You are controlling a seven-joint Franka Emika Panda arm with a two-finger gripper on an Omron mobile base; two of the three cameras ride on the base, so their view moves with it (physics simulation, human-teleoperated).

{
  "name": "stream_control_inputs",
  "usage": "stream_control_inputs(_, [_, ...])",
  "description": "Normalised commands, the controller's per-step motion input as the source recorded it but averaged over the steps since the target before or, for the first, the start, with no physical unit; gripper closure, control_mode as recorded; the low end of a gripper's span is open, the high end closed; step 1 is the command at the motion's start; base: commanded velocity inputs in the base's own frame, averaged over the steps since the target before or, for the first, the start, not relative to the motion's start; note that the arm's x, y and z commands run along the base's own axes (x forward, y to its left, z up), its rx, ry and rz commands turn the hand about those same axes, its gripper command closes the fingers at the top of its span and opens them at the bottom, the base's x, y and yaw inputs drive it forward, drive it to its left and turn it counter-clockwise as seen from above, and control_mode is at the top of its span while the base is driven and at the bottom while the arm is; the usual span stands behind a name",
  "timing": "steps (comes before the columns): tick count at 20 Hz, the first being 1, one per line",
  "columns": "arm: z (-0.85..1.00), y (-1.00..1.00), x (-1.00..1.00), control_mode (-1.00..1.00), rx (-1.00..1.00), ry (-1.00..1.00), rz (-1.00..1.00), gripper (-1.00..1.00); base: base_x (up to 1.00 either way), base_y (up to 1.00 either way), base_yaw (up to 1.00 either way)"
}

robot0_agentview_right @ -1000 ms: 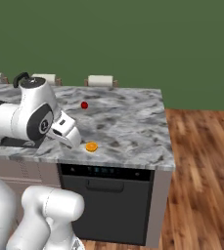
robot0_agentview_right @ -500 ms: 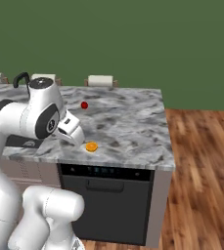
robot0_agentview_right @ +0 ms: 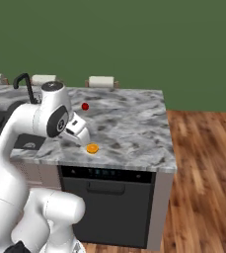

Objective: Place the liquor on the top shelf of the fridge to keep it out of children's reach, and place the orange and apple on lower shelves for easy access.

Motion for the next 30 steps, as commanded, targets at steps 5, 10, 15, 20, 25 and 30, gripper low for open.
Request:
stream_control_inputs(5, [-0.36,0.00,0.33,-1.00,0.00,0.05,0.00,-1.00,0.00,0.00,0.00])
stream_control_inputs(10, [-0.39,0.00,0.31,-1.00,0.00,0.04,0.00,-1.00,0.00,0.00,0.00])
stream_control_inputs(15, [-0.42,0.02,0.29,-1.00,0.00,0.03,0.00,-1.00,0.00,0.00,0.00])
stream_control_inputs(20, [-0.37,0.04,0.29,-1.00,0.00,0.01,0.00,-1.00,0.00,0.00,0.00])
stream_control_inputs(25, [-0.27,0.05,0.29,-1.00,0.00,0.00,0.00,-1.00,0.00,0.00,0.00])
stream_control_inputs(30, [-0.17,0.02,0.30,-1.00,0.00,0.00,0.00,-1.00,0.00,0.00,0.00])
